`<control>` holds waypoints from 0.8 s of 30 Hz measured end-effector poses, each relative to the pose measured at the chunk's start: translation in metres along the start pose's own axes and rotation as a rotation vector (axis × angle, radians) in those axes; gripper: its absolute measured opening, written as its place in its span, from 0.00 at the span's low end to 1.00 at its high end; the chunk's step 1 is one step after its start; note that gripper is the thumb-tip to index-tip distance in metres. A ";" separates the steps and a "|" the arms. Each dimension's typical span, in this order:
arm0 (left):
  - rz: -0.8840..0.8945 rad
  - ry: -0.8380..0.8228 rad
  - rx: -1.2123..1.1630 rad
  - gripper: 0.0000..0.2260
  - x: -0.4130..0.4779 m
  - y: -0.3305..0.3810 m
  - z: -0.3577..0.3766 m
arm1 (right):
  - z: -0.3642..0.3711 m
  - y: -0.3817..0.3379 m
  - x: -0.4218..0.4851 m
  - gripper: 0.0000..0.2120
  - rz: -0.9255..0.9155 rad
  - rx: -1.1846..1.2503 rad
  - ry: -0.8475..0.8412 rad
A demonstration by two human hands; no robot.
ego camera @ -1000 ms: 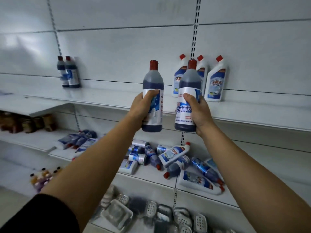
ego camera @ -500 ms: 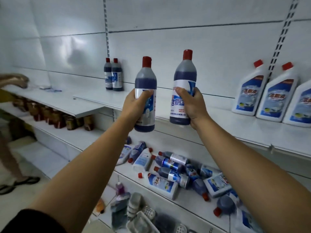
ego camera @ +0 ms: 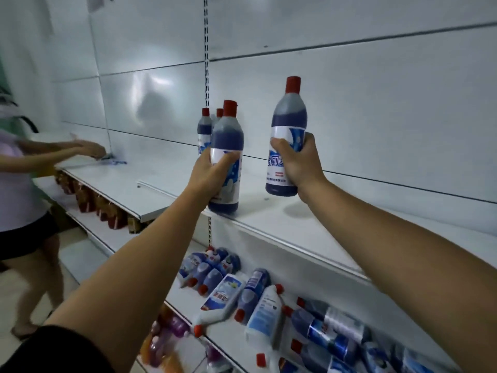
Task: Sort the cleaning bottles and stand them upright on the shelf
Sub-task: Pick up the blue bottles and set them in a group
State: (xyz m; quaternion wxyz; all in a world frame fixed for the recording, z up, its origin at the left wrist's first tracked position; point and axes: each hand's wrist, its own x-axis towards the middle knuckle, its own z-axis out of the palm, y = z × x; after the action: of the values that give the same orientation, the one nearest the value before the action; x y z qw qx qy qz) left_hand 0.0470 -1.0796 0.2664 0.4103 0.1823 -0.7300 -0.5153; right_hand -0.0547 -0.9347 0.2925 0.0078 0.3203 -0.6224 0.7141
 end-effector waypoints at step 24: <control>0.135 -0.686 0.101 0.16 0.279 -0.122 -0.051 | 0.134 0.126 0.156 0.41 0.242 -0.676 0.001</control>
State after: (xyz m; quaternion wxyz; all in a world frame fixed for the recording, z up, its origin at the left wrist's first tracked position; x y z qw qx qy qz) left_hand -0.0982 -1.3516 0.2782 0.1651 -0.0301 -0.8602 -0.4815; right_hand -0.1697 -1.1435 0.2569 0.0292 0.2233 -0.8567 0.4640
